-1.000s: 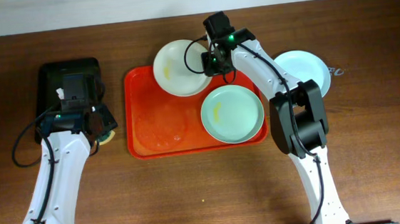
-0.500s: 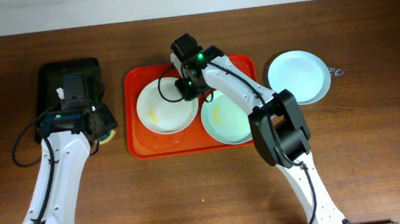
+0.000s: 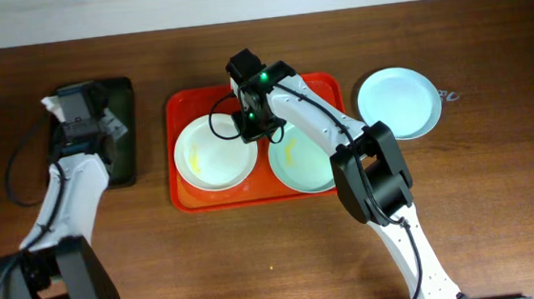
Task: Clean dirty plates on tray and stack at the side
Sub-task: 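Grasp the white plate rim with the right gripper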
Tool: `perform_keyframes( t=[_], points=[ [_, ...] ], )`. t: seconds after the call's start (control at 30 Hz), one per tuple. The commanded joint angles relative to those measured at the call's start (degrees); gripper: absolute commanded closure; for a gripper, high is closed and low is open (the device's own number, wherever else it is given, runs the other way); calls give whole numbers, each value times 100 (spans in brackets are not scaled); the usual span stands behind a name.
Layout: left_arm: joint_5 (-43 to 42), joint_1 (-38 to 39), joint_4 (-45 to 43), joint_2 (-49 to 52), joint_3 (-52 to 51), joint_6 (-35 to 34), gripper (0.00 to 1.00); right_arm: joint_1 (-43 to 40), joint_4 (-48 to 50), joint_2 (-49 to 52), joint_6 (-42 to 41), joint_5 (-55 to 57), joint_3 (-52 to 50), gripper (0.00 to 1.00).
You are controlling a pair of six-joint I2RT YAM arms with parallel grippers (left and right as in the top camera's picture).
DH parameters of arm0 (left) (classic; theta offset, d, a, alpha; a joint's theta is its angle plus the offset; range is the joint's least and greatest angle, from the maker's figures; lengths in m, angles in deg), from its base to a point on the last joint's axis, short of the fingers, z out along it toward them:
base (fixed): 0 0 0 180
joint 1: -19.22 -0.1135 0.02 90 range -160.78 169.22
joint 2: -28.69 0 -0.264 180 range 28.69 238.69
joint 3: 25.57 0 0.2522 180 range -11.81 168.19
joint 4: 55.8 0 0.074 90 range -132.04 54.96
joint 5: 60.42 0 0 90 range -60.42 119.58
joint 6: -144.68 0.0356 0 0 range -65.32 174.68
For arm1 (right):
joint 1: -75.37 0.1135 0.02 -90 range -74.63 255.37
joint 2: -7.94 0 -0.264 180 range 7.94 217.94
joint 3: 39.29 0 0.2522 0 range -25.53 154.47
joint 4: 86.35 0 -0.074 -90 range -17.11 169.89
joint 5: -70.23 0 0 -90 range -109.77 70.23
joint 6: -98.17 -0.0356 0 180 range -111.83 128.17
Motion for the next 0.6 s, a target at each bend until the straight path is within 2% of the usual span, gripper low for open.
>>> perform_keyframes(
  t=[0.0, 0.2, 0.37, 0.43, 0.47, 0.53, 0.57],
  points=[
    [24, -391, -551, 654, 22, -31, 99, 109, -22, 210, -26, 70, -103, 96],
    [-319, -570, -1141, 1869, 22, -31, 98, 111, 7, 210, -26, 46, -103, 96],
    [-297, -640, -1193, 2076, 22, -24, 96, 111, 31, 210, -24, 48, -103, 96],
    [-208, -645, -1172, 2076, 22, 61, 64, 111, 28, 210, -24, 46, -103, 96],
    [-203, -645, -1215, 2076, 22, 61, 60, 111, 31, 210, -24, 48, -103, 96],
    [-205, -645, -1290, 2076, 22, 59, 41, 111, 28, 210, -24, 48, -103, 96],
    [-203, -645, -1327, 2074, 22, 72, 38, 111, 28, 210, -24, 48, -103, 96]
  ],
)
